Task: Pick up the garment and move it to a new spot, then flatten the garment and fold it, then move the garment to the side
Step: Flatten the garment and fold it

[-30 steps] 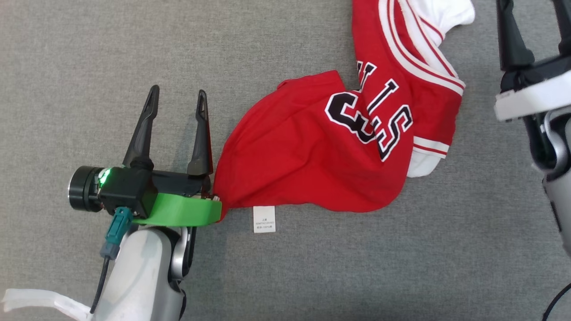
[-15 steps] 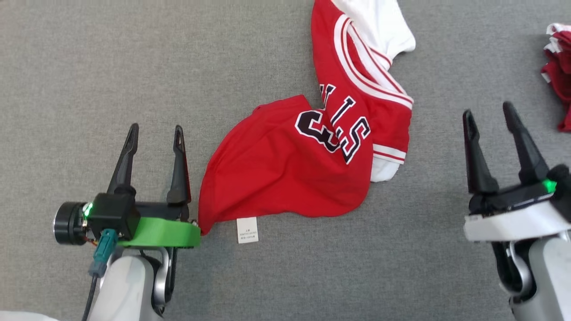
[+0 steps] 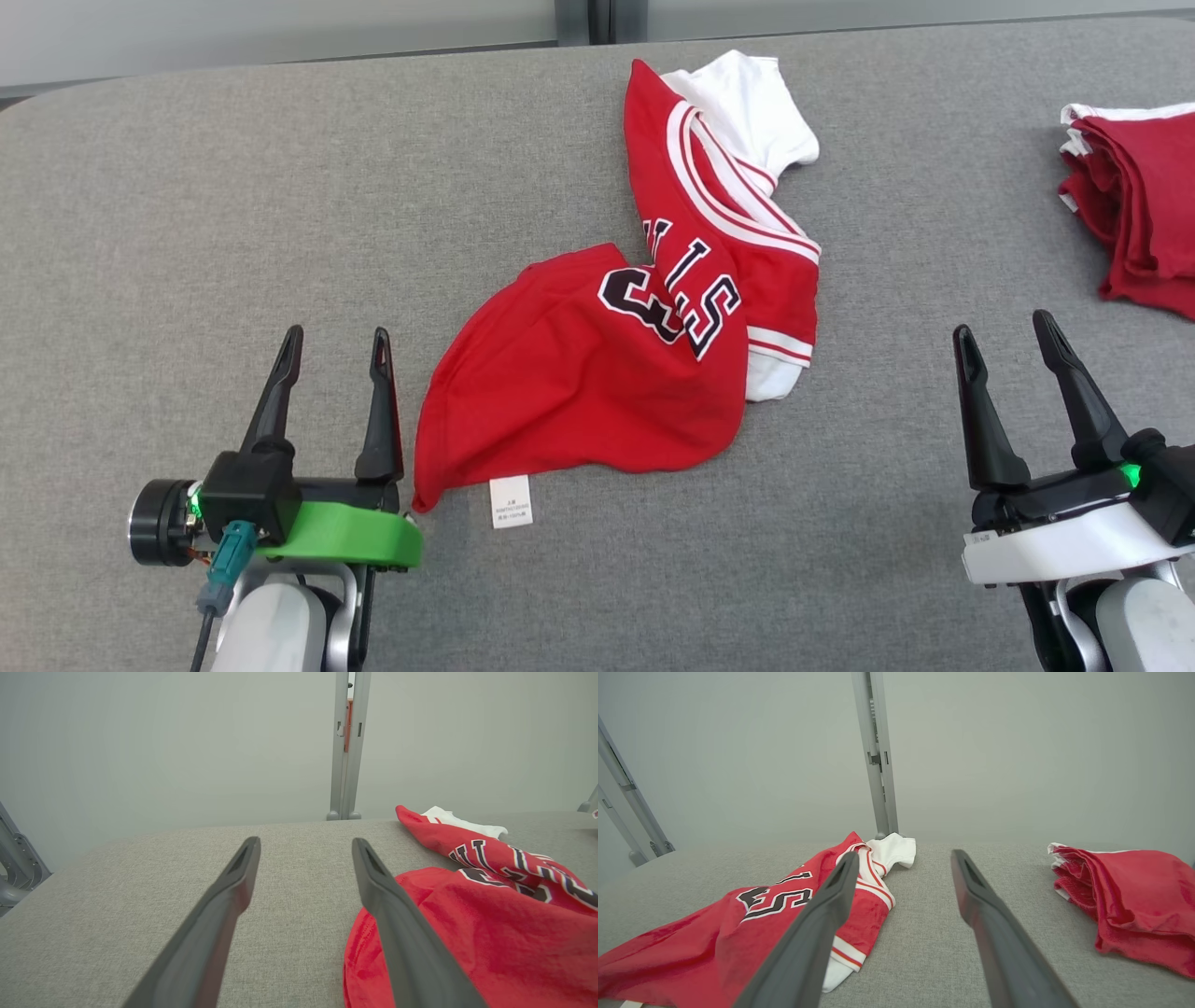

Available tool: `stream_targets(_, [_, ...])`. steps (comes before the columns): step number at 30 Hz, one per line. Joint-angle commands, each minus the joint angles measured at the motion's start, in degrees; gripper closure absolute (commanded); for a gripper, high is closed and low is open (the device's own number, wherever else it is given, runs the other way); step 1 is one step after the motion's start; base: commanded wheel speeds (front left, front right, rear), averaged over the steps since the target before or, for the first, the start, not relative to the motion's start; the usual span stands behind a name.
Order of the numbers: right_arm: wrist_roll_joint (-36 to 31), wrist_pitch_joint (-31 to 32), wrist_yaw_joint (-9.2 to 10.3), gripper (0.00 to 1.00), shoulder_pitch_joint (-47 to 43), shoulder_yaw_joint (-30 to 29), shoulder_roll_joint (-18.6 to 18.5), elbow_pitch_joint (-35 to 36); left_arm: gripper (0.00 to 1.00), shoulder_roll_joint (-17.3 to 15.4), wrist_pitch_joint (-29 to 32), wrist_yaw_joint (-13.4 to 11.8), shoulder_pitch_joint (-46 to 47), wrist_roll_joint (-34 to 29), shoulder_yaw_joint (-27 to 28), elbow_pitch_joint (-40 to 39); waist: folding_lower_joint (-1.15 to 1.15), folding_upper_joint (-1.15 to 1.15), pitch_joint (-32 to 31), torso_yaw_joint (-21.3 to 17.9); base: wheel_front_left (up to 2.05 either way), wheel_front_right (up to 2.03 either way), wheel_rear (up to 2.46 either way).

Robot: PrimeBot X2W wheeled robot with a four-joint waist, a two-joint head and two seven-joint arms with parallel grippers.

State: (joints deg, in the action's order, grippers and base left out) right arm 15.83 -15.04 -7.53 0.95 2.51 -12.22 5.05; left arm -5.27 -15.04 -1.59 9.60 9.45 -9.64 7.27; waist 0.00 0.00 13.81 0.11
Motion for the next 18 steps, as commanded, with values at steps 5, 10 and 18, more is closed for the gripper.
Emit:
stream_targets(5, [-0.05, 0.24, 0.09, 0.0, -0.96, -0.04, -0.24, -0.1, 0.0, -0.49, -0.17, -0.41, -1.0, -0.75, -0.23, -0.15, 0.0, 0.0, -0.87, 0.0, 0.0, 0.0, 0.0])
stream_targets(10, [0.28, 1.33, 0.09, 0.0, -0.51, 1.17, -1.27, -0.95, 0.0, -0.32, -0.17, -0.36, -0.48, -1.19, -0.64, -0.66, 0.0, 0.0, -0.54, 0.34, 0.0, 0.0, 0.0])
stream_targets(18, [2.3, 2.11, 0.09, 0.0, 3.43, 5.54, -4.32, -7.27, 0.0, 0.51, -0.16, -0.16, 3.2, -1.51, -1.99, -2.44, 0.0, 0.0, 3.83, 3.16, 0.0, 0.0, 0.0])
